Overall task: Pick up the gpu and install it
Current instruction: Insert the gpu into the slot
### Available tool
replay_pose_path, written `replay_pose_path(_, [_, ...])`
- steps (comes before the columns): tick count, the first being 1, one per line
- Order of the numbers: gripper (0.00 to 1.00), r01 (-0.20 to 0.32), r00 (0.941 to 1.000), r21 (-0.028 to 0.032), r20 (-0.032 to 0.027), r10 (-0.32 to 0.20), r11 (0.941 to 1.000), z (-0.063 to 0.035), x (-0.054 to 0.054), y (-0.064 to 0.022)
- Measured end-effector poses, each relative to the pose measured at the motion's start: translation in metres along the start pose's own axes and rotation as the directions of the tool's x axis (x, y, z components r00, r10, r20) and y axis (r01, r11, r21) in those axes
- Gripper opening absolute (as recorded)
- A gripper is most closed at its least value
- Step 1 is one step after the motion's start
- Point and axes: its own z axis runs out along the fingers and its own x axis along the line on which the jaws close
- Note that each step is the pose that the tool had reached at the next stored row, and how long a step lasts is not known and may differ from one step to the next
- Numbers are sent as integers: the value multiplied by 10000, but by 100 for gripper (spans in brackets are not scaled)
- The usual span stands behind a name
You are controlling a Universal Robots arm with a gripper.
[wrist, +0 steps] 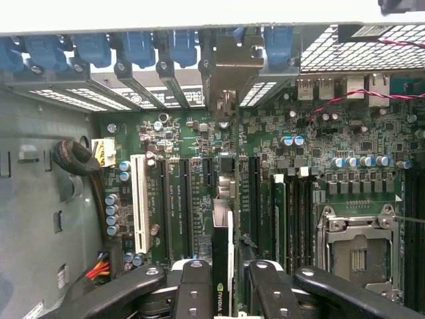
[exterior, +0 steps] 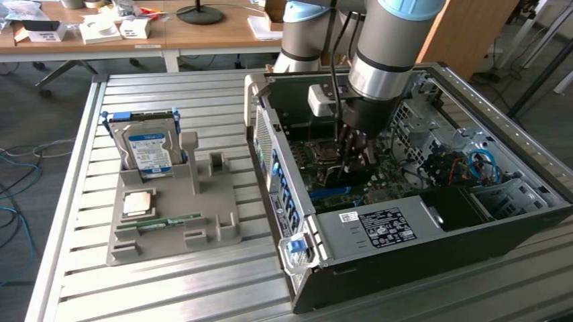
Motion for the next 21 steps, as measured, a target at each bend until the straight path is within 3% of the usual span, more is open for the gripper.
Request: replay_pose_path(21, [26, -1, 10000, 3, 6, 1, 10000, 47, 0, 11])
